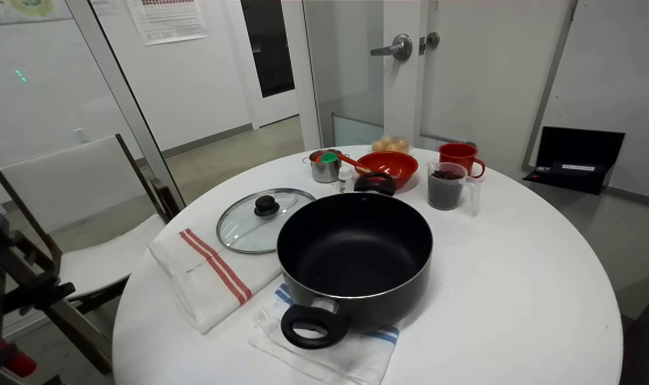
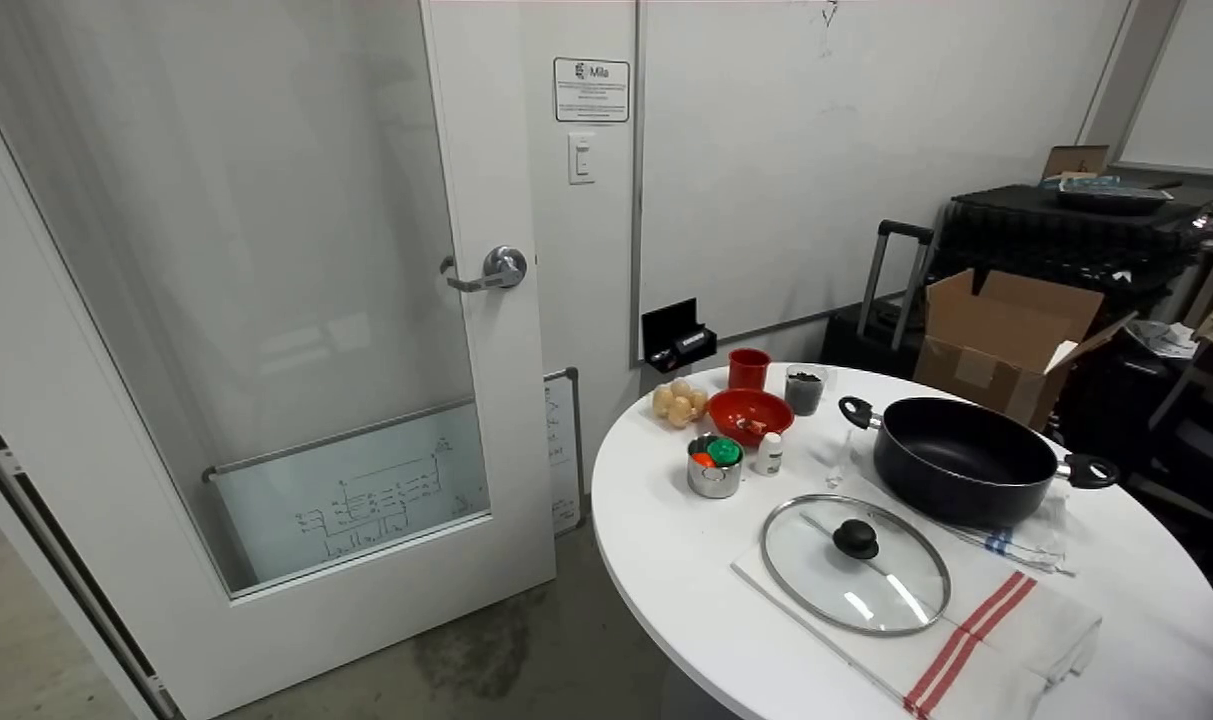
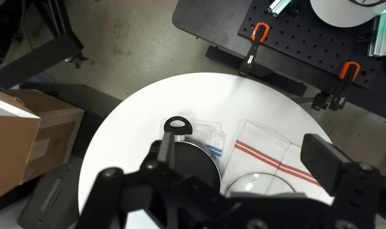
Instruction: Put the glass lid on the black pot.
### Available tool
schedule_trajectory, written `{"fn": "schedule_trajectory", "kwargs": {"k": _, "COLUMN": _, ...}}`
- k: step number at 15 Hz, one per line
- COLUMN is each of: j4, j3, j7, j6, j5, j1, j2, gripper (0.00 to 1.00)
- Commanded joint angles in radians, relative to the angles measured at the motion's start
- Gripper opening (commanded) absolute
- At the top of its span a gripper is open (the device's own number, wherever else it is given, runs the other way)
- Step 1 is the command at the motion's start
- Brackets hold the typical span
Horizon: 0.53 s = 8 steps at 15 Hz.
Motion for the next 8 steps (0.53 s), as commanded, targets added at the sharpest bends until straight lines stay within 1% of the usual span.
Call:
{"fn": "schedule_trajectory", "kwargs": {"k": 1, "j4": 0.061, "j3": -0.017, "j7": -0.115, "j6": 0.064, "j5": -0.004, "j1": 0.031, "j2": 0.127, "gripper": 1.0}}
{"fn": "schedule_trajectory", "kwargs": {"k": 5, "j4": 0.088, "j3": -0.005, "j7": -0.218, "j6": 0.165, "j5": 0.004, "j1": 0.041, "j2": 0.246, "gripper": 1.0}}
{"fn": "schedule_trajectory", "kwargs": {"k": 8, "j4": 0.101, "j3": 0.008, "j7": -0.281, "j6": 0.281, "j5": 0.02, "j1": 0.042, "j2": 0.337, "gripper": 1.0}}
